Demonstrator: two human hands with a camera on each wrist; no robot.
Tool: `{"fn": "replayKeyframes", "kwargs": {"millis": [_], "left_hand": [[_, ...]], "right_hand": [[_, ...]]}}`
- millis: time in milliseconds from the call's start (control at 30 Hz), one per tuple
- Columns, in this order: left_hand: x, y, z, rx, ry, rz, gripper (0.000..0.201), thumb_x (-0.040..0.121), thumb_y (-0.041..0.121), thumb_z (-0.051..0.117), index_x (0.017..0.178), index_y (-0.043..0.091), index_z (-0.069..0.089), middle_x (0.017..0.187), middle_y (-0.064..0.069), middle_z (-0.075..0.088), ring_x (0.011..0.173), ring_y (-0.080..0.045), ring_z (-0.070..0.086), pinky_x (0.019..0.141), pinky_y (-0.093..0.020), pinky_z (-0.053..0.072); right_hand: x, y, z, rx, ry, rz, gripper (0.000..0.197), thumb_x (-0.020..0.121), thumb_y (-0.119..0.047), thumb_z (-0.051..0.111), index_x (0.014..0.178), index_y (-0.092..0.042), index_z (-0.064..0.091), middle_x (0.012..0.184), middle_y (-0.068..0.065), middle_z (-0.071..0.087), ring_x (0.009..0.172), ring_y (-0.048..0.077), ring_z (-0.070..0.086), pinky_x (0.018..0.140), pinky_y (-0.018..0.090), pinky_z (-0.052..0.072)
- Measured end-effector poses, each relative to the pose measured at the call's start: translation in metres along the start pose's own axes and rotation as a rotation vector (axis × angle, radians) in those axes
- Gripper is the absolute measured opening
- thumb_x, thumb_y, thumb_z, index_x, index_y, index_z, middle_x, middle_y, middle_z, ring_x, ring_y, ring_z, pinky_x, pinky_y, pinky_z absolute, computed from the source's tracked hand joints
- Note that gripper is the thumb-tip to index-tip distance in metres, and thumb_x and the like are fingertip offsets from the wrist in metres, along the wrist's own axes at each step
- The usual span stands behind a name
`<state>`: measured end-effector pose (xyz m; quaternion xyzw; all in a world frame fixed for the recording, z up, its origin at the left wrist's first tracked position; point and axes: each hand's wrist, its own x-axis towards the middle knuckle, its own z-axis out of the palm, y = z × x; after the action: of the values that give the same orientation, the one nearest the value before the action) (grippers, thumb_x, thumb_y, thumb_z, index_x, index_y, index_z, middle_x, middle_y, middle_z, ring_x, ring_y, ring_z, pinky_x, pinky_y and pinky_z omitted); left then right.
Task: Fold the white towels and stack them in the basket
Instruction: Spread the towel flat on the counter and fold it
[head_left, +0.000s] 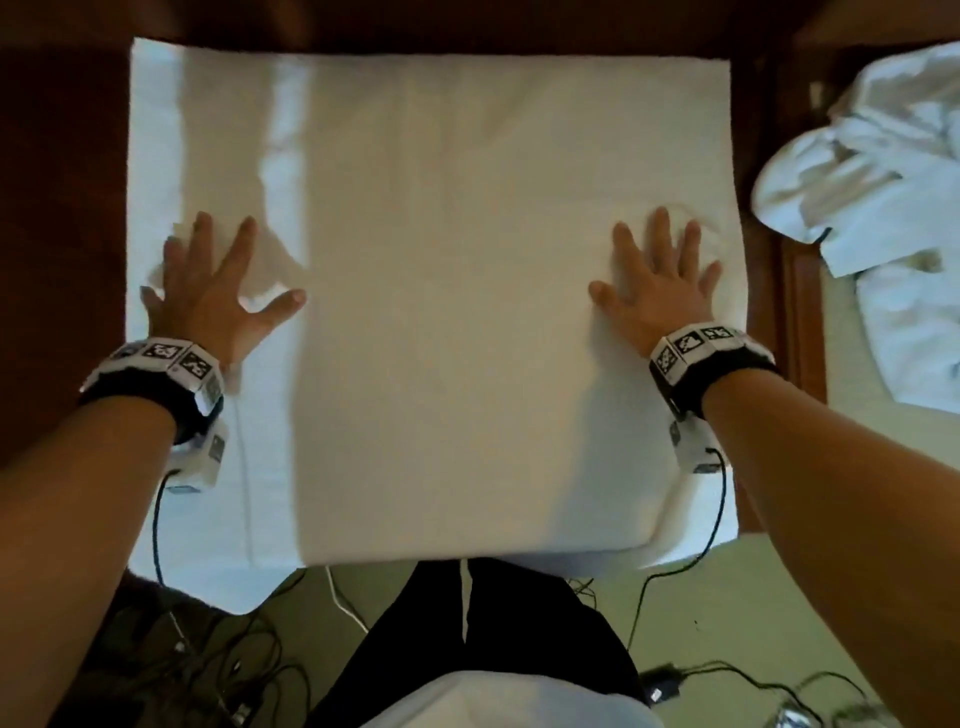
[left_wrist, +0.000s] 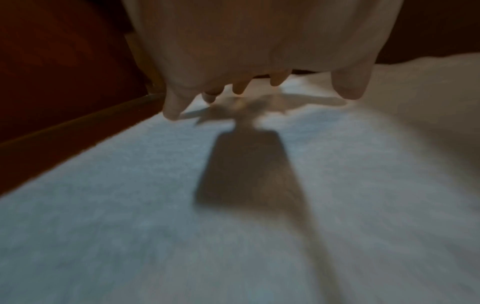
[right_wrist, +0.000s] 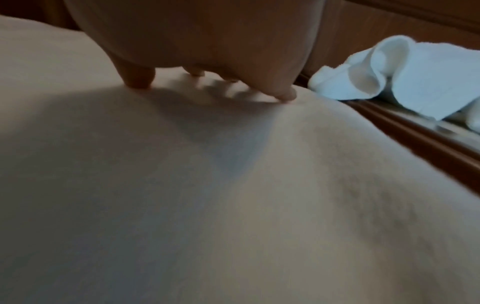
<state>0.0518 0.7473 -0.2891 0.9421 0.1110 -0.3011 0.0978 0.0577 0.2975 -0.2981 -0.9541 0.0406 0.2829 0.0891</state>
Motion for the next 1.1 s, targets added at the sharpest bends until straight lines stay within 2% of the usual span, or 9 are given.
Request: {"fn": "replayKeyframes", "kwargs": {"millis": [167, 267, 433, 533, 600, 733, 833, 1000, 1100], "left_hand": [[-0.079, -0.02, 0.054, 0.053, -0.142, -0.022, 0.089, 0.075, 0.093, 0.023, 0.141, 0.062, -0.029, 0.156, 0.014, -0.042, 0.151, -0.033, -0.024, 0.113, -0.075, 0.007], [-0.068, -0.025, 0.05, 0.081, -0.157, -0.068, 0.091, 0.071, 0.096, 0.021, 0.136, 0.064, -0.035, 0.148, 0.017, -0.051, 0.15, -0.034, -0.026, 0.112, -0.076, 0.009], [-0.009, -0.011, 0.014, 0.076, -0.09, -0.032, 0.096, 0.07, 0.095, 0.031, 0.145, 0.061, -0.019, 0.161, 0.014, -0.033, 0.152, -0.035, -0.017, 0.112, -0.075, 0.012], [-0.016, -0.007, 0.01, 0.008, -0.048, -0.009, 0.096, 0.074, 0.091, 0.034, 0.151, 0.056, -0.009, 0.165, 0.013, -0.023, 0.154, -0.029, -0.013, 0.116, -0.071, 0.009], [-0.047, -0.014, 0.031, 0.014, -0.056, -0.025, 0.094, 0.075, 0.091, 0.032, 0.151, 0.056, -0.012, 0.164, 0.012, -0.026, 0.153, -0.028, -0.017, 0.116, -0.071, 0.005], [-0.096, -0.028, 0.071, 0.007, -0.167, -0.068, 0.089, 0.074, 0.093, 0.019, 0.141, 0.061, -0.03, 0.15, 0.012, -0.049, 0.149, -0.031, -0.028, 0.114, -0.074, 0.005], [-0.074, -0.025, 0.066, 0.048, -0.125, -0.08, 0.088, 0.074, 0.094, 0.019, 0.137, 0.062, -0.033, 0.153, 0.01, -0.046, 0.149, -0.032, -0.028, 0.112, -0.076, 0.005], [-0.014, -0.011, 0.032, 0.067, -0.043, -0.04, 0.092, 0.073, 0.094, 0.022, 0.148, 0.058, -0.017, 0.162, 0.011, -0.032, 0.152, -0.032, -0.021, 0.113, -0.075, 0.005], [-0.021, -0.008, 0.026, -0.012, 0.01, 0.004, 0.092, 0.076, 0.09, 0.026, 0.153, 0.053, -0.009, 0.165, 0.011, -0.023, 0.153, -0.028, -0.016, 0.116, -0.071, 0.003]], "right_hand": [[-0.095, -0.003, 0.051, 0.047, -0.103, 0.111, 0.081, 0.09, -0.077, 0.02, 0.15, -0.044, -0.021, 0.157, -0.001, -0.038, 0.145, 0.037, -0.03, 0.114, 0.07, -0.002], [-0.085, 0.005, 0.049, 0.024, -0.132, 0.102, 0.083, 0.084, -0.083, 0.019, 0.146, -0.05, -0.025, 0.155, -0.004, -0.041, 0.143, 0.038, -0.033, 0.113, 0.071, -0.003], [-0.013, -0.008, 0.019, 0.023, -0.024, 0.064, 0.082, 0.087, -0.08, 0.029, 0.151, -0.049, -0.013, 0.16, -0.005, -0.032, 0.146, 0.036, -0.028, 0.112, 0.07, -0.007], [-0.02, -0.018, 0.02, 0.039, 0.003, 0.074, 0.08, 0.092, -0.073, 0.031, 0.155, -0.042, -0.006, 0.162, -0.001, -0.027, 0.147, 0.034, -0.026, 0.115, 0.068, -0.005], [-0.054, -0.017, 0.039, 0.035, 0.015, 0.102, 0.079, 0.091, -0.075, 0.024, 0.155, -0.042, -0.009, 0.161, 0.0, -0.03, 0.147, 0.034, -0.027, 0.115, 0.068, -0.005], [-0.115, -0.001, 0.074, 0.052, -0.095, 0.128, 0.083, 0.081, -0.085, 0.012, 0.149, -0.05, -0.019, 0.157, -0.005, -0.038, 0.145, 0.038, -0.029, 0.115, 0.068, -0.003], [-0.091, 0.003, 0.066, 0.03, -0.067, 0.122, 0.084, 0.08, -0.087, 0.018, 0.149, -0.053, -0.017, 0.157, -0.007, -0.038, 0.144, 0.039, -0.03, 0.114, 0.068, -0.008], [-0.024, -0.005, 0.037, 0.016, 0.008, 0.077, 0.083, 0.085, -0.083, 0.026, 0.151, -0.049, -0.011, 0.161, -0.004, -0.03, 0.146, 0.038, -0.028, 0.114, 0.067, -0.011], [-0.024, -0.014, 0.03, -0.006, 0.05, 0.072, 0.082, 0.089, -0.078, 0.028, 0.155, -0.043, -0.006, 0.163, -0.001, -0.025, 0.147, 0.036, -0.026, 0.115, 0.067, -0.008]]}}
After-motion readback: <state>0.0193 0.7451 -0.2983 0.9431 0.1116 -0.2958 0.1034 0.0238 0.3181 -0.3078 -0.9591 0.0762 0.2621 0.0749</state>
